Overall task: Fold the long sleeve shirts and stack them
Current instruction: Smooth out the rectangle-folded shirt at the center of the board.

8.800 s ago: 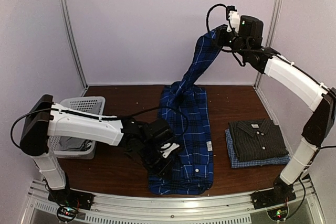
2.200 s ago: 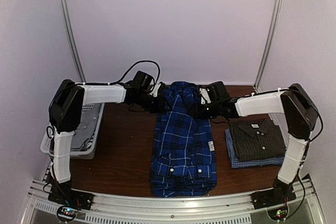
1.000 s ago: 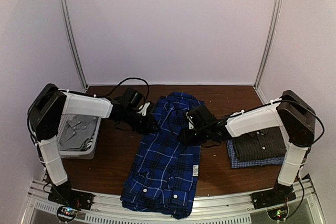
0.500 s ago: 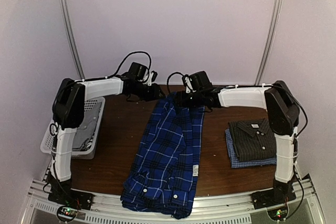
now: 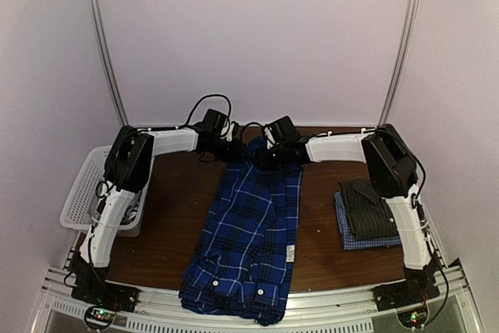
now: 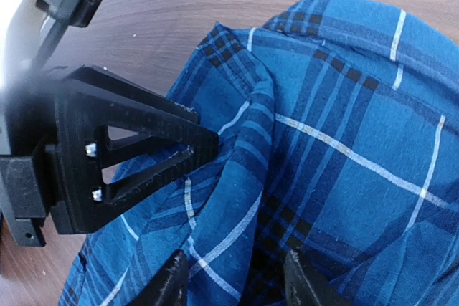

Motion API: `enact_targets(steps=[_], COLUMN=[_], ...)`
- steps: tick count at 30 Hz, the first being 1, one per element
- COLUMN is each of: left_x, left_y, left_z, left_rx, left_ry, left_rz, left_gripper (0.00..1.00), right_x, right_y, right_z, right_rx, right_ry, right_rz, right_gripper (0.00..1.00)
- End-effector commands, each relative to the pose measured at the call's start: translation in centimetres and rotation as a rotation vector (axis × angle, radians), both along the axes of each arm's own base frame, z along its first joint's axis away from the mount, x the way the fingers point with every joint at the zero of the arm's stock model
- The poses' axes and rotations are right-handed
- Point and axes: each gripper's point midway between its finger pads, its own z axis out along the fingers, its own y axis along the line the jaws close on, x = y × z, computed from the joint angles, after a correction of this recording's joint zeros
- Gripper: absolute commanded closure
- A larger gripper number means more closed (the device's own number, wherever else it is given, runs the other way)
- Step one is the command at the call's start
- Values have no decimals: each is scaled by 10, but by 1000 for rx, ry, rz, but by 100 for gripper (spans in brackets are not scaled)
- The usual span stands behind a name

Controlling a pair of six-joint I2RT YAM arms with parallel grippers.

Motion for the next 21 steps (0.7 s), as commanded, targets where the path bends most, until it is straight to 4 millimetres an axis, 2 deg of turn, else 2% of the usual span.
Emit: enact_targets(steps=[1,6,9,15,21], left_x=[25,29,30,32,35], left_y=[17,34,40,48,46], left_z=[-4,-16,-19,-23,-16], left_rx=[38,93,114,119,109], left_ry=[-46,-27,-21,-10,-21], left_rz=[91,153,166,175,161], left_gripper=[61,62,62,63,63], right_x=[11,13,12,12,14], right_y=[-1,0,-1,-13,-2], right_z=[1,7,16,35,36], right_rx=[10,27,32,21,62], right_ry=[-9,-13,-25,-63,-51], right_rz=[-23,-27,-29,-68,-49], right_gripper=[59,88,100,100,100])
